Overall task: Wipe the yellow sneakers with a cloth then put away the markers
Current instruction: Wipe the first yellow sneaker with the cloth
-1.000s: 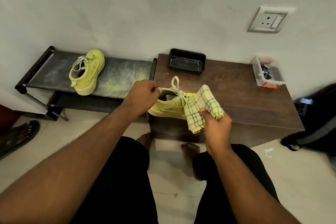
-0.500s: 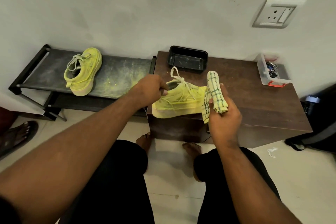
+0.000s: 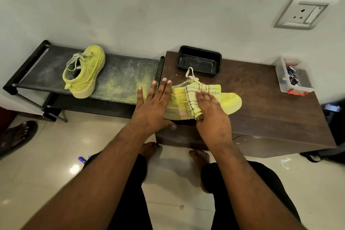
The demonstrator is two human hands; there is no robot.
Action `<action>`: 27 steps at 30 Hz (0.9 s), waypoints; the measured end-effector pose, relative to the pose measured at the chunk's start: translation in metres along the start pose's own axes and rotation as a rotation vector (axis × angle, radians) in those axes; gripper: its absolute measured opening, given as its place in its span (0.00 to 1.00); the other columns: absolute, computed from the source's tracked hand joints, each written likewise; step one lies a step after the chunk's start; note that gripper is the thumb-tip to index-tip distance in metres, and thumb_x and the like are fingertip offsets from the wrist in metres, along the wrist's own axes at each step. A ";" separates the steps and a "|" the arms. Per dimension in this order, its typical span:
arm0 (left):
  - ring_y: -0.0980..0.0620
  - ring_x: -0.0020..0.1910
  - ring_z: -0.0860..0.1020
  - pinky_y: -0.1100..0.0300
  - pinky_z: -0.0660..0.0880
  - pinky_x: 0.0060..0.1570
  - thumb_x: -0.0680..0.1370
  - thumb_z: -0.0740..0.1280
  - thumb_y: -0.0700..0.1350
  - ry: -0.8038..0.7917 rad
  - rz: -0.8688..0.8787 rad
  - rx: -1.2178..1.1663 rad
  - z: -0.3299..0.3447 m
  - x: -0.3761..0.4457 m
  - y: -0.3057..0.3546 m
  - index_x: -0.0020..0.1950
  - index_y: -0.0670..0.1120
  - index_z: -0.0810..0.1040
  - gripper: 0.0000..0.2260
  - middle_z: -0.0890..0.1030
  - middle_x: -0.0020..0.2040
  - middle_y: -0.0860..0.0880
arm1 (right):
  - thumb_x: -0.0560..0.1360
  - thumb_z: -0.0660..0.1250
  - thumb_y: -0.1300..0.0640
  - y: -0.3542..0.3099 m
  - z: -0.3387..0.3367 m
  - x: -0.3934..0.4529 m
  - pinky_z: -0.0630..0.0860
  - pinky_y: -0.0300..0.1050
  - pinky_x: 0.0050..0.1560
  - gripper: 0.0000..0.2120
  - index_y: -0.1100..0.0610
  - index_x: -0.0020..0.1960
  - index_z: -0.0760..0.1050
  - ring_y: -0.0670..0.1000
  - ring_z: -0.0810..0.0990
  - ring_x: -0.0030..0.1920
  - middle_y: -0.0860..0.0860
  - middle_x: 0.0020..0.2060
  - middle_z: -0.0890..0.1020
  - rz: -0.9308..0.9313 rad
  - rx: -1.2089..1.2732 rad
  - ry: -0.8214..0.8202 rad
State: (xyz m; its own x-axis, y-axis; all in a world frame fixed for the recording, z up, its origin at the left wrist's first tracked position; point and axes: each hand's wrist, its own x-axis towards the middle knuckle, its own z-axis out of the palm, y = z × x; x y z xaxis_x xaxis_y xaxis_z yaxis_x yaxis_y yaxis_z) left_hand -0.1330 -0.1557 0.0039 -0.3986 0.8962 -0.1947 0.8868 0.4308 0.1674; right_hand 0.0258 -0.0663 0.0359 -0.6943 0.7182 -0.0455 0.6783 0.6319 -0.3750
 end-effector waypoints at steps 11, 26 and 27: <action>0.47 0.76 0.36 0.29 0.31 0.64 0.66 0.73 0.62 0.056 -0.029 -0.001 0.001 0.018 -0.015 0.77 0.55 0.37 0.54 0.45 0.79 0.57 | 0.74 0.65 0.61 -0.014 0.011 0.007 0.38 0.50 0.75 0.39 0.55 0.78 0.46 0.55 0.44 0.77 0.53 0.78 0.50 -0.057 -0.197 0.019; 0.47 0.77 0.38 0.27 0.33 0.63 0.70 0.68 0.60 0.130 0.005 -0.040 0.003 0.015 -0.020 0.77 0.55 0.42 0.45 0.53 0.78 0.57 | 0.70 0.67 0.60 -0.031 0.037 -0.007 0.52 0.60 0.74 0.40 0.63 0.76 0.50 0.60 0.52 0.76 0.60 0.76 0.54 -0.356 -0.569 -0.114; 0.47 0.77 0.38 0.27 0.33 0.63 0.71 0.68 0.59 0.128 -0.004 -0.047 0.003 0.015 -0.019 0.77 0.55 0.42 0.45 0.53 0.78 0.57 | 0.71 0.66 0.60 -0.033 0.036 -0.006 0.52 0.61 0.74 0.40 0.63 0.77 0.49 0.60 0.51 0.76 0.60 0.76 0.53 -0.341 -0.573 -0.114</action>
State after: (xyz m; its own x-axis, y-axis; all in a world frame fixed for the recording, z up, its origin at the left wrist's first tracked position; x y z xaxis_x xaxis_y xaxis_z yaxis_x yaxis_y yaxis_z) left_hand -0.1546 -0.1510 -0.0054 -0.4316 0.8992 -0.0715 0.8744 0.4365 0.2120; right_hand -0.0007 -0.1022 0.0154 -0.8920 0.4356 -0.1209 0.4149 0.8951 0.1632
